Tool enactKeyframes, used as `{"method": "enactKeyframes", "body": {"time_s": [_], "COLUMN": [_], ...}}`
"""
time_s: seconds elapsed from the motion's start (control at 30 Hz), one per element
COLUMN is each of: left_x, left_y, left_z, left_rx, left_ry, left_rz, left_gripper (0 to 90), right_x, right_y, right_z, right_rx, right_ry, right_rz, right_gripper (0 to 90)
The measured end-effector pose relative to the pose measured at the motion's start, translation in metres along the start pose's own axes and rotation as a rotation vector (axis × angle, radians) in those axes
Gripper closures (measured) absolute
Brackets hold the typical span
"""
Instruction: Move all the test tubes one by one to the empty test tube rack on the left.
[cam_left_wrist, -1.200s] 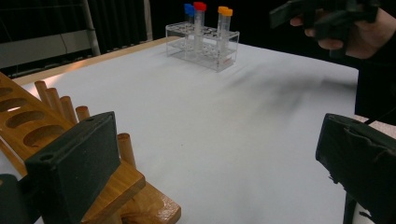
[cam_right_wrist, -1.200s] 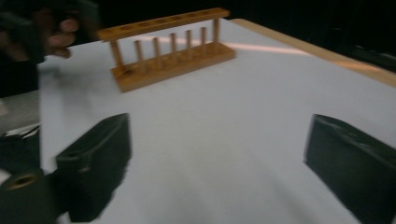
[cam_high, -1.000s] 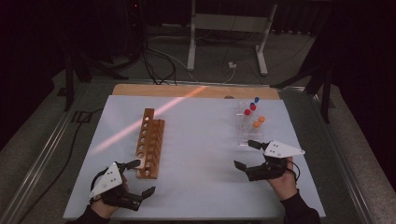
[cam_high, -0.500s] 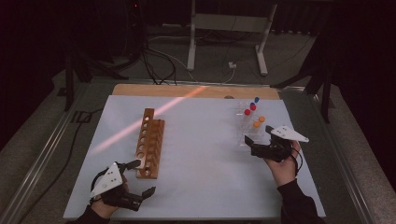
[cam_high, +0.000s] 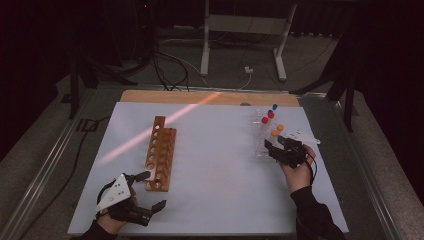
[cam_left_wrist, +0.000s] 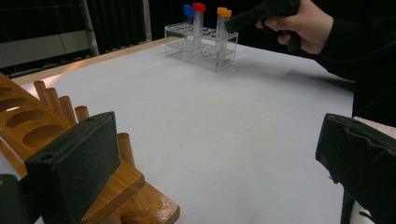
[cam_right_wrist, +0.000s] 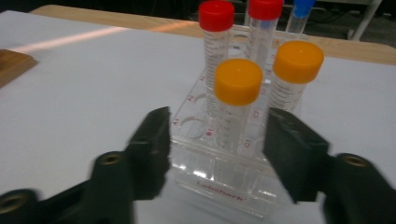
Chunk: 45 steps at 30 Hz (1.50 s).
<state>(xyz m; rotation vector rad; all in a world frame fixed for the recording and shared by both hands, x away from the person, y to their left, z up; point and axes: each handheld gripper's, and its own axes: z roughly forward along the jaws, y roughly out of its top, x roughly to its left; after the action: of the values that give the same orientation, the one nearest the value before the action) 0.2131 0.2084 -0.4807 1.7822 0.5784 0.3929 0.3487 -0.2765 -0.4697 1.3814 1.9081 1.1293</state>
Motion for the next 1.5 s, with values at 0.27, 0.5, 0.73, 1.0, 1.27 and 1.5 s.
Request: {"method": "enactKeyframes", "body": {"time_s": [0.27, 0.5, 0.73, 1.0, 1.27, 1.5], "left_x": [0.0, 0.0, 0.0, 0.0, 0.0, -0.004], "left_y": [0.0, 0.0, 0.0, 0.0, 0.001, 0.01], "left_z": [0.0, 0.0, -0.001, 0.0, -0.001, -0.002], "left_rx": [-0.004, -0.005, -0.008, -0.005, -0.029, -0.015], "left_ry": [0.006, 0.003, 0.004, -0.008, -0.004, -0.042], "left_rz": [0.003, 0.003, 0.002, -0.001, 0.007, -0.009], "left_gripper": [0.5, 0.6, 0.6, 0.6, 0.6, 0.6], "right_x": [-0.004, -0.003, -0.001, 0.003, 0.007, 0.022], "right_y": [0.003, 0.003, 0.005, 0.016, 0.027, 0.038], "right_z": [0.007, 0.011, 0.01, -0.004, -0.022, -0.04], "right_rx": [0.015, 0.032, 0.028, -0.025, -0.09, -0.143], "right_ry": [-0.006, -0.032, -0.047, -0.052, -0.055, 0.006], "right_rz": [0.013, -0.005, -0.034, -0.08, -0.1, -0.137], "right_gripper": [64.2, 73.4, 74.9, 75.0, 75.0, 75.0]}}
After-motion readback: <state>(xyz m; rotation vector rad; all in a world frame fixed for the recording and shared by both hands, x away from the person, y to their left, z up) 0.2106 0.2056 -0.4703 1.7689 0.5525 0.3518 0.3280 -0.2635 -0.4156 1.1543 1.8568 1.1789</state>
